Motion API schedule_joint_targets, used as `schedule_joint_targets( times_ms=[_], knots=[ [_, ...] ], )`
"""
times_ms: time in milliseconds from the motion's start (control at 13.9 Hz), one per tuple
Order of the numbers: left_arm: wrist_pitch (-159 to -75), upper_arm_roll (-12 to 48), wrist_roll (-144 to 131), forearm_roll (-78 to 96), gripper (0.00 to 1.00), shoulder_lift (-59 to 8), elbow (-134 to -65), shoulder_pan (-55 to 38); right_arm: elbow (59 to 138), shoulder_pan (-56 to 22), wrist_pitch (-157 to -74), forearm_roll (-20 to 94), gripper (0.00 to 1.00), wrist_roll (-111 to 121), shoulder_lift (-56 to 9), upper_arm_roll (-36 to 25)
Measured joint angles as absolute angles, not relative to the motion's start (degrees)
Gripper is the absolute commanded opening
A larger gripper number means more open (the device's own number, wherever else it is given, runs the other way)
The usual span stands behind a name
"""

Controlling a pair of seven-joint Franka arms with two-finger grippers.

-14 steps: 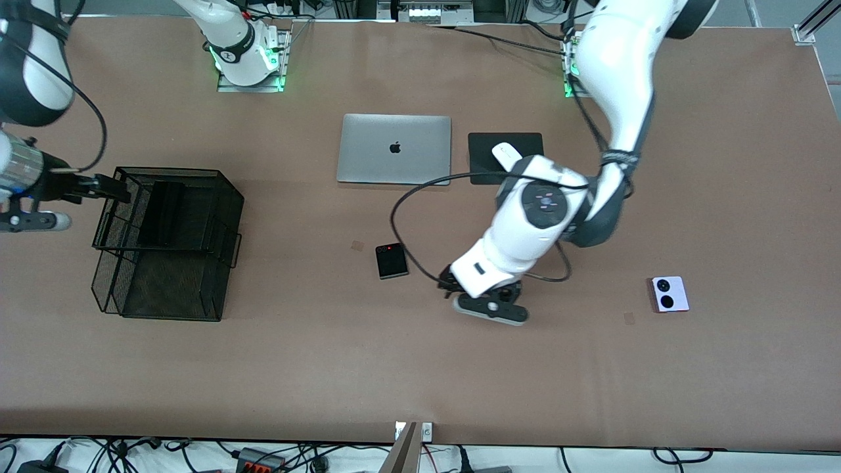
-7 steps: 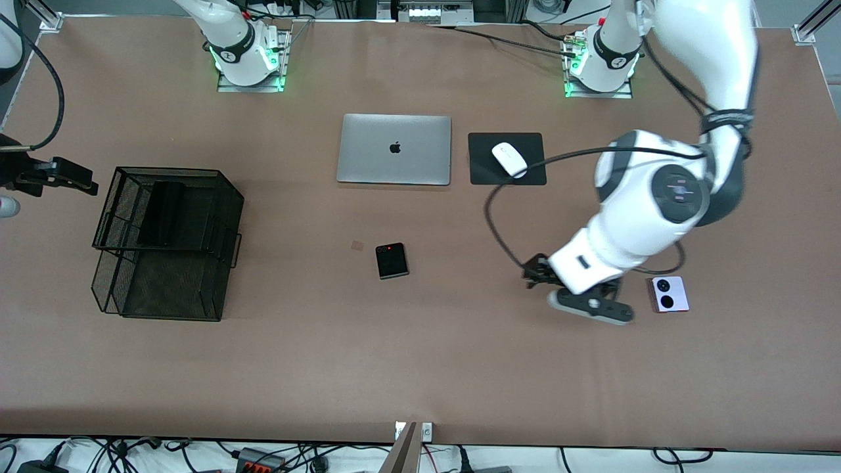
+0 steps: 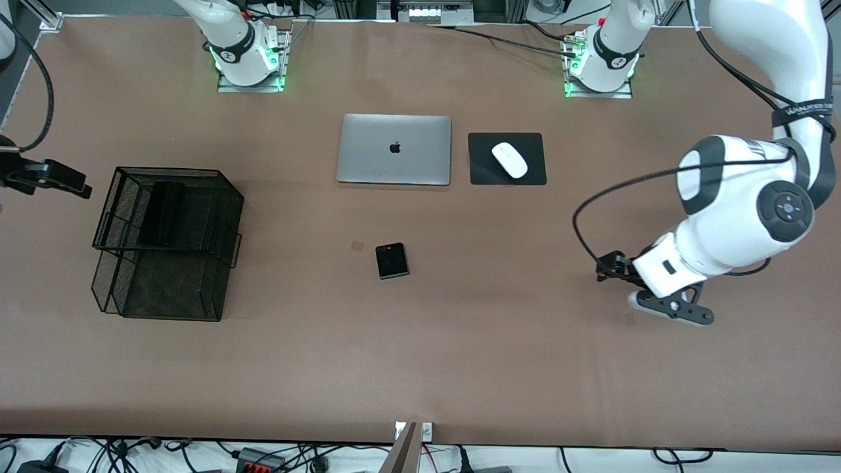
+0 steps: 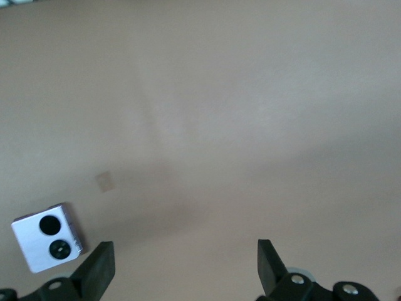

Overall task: Place phones with both arms
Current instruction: 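Release the small flip phone and move the left gripper to the white phone, then grasp the white phone with the left gripper while the right gripper reaches the flip phone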

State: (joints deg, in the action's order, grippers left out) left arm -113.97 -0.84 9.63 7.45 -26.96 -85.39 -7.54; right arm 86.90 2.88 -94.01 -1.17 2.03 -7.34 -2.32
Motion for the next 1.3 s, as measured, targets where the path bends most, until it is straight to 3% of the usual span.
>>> schedule_joint_targets(
  times_ms=[433,649,1299],
  knots=[
    [-117.90,-1.06,14.13,7.44,1.00,-26.89,-90.79,-1.57,85.40,0.21,-93.99,-1.17,1.00,1.34,-7.42,-2.27],
    [-124.06,-2.08,14.29,7.36,1.00,-27.12,-95.52,-1.40,85.68,-2.74,-93.99,-1.14,1.00,1.06,-8.90,-2.18],
    [-133.19,-7.71,15.74,7.35,1.00,-31.27,-98.67,-0.12,86.18,-17.49,-102.92,2.88,1.00,0.08,-23.72,-1.77]
  ],
)
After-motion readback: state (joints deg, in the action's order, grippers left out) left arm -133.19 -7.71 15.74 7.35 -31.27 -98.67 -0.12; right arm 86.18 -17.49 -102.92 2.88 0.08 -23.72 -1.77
